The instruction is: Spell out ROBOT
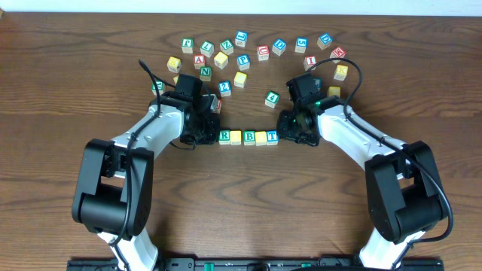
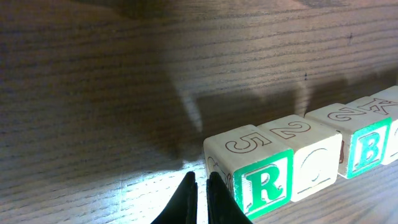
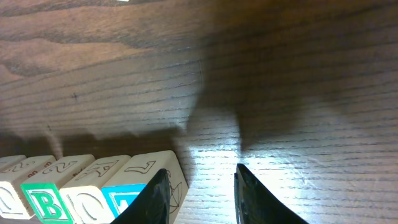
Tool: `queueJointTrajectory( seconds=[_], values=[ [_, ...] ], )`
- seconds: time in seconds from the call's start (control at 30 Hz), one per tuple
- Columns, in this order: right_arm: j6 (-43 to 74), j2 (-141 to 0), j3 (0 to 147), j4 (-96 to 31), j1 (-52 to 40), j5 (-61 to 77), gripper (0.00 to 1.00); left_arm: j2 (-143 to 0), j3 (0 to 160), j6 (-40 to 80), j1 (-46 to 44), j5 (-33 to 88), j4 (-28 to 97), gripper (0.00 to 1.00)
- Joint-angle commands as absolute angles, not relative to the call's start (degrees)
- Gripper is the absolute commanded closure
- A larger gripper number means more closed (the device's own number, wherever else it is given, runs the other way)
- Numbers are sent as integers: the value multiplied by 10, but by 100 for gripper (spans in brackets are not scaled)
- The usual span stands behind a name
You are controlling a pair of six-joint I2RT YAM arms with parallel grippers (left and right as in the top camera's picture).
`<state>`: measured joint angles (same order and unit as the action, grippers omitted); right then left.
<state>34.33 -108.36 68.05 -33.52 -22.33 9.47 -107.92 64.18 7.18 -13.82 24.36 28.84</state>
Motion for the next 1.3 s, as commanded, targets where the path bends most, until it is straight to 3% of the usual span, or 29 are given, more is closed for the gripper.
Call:
queueJointTrajectory(
  seconds=[0.0,0.87,1.1,1.27],
  values=[
    [351,-1088,677,-333,-231,98,71,-1084,636,60,-141,253,288,92],
    [336,-1077,682,-339,-206,96,78,-1063,656,41,-135,253,301,92],
    [286,-1025,728,-401,-208,94,84,-943,680,41,-76,224,338,92],
    [291,-1020,722,-420,-250,118,94,-827,681,48,-10,221,341,92]
  ],
)
